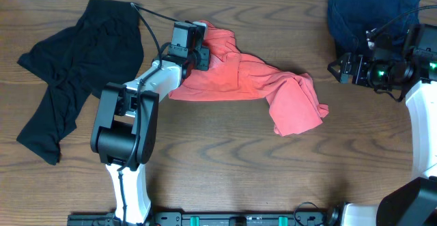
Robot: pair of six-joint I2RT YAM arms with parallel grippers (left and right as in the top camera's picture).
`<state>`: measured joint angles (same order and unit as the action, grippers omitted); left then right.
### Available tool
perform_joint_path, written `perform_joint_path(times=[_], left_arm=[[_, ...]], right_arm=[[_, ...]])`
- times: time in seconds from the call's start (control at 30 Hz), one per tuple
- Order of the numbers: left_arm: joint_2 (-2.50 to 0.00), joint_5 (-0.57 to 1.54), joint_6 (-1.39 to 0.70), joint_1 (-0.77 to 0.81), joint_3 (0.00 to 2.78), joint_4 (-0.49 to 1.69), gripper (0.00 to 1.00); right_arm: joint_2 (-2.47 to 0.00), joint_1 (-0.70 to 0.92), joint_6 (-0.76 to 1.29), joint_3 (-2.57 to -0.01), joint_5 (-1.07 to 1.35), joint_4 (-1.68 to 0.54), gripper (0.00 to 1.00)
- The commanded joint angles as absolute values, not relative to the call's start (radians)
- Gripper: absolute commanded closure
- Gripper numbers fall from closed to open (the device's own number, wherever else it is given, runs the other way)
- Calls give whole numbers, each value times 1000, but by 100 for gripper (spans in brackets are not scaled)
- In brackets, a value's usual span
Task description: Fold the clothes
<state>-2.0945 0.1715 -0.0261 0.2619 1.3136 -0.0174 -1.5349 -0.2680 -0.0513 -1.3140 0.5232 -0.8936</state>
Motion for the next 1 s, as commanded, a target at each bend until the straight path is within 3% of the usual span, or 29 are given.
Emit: perform_joint_path(times=[0.0,0.57,0.97], left_arm=[[-2062,137,-67,247,1331,-14,94],[-1566,66,-91,241,1331,269,94],[-1301,52,-89,241,1331,455,94]], right_arm=[[-1518,-261,-42,-1333,528,-894,7],[-1518,-257,-43,-1333,556,-906,9],[-1393,-131,-114,-1335,618,-969,10]])
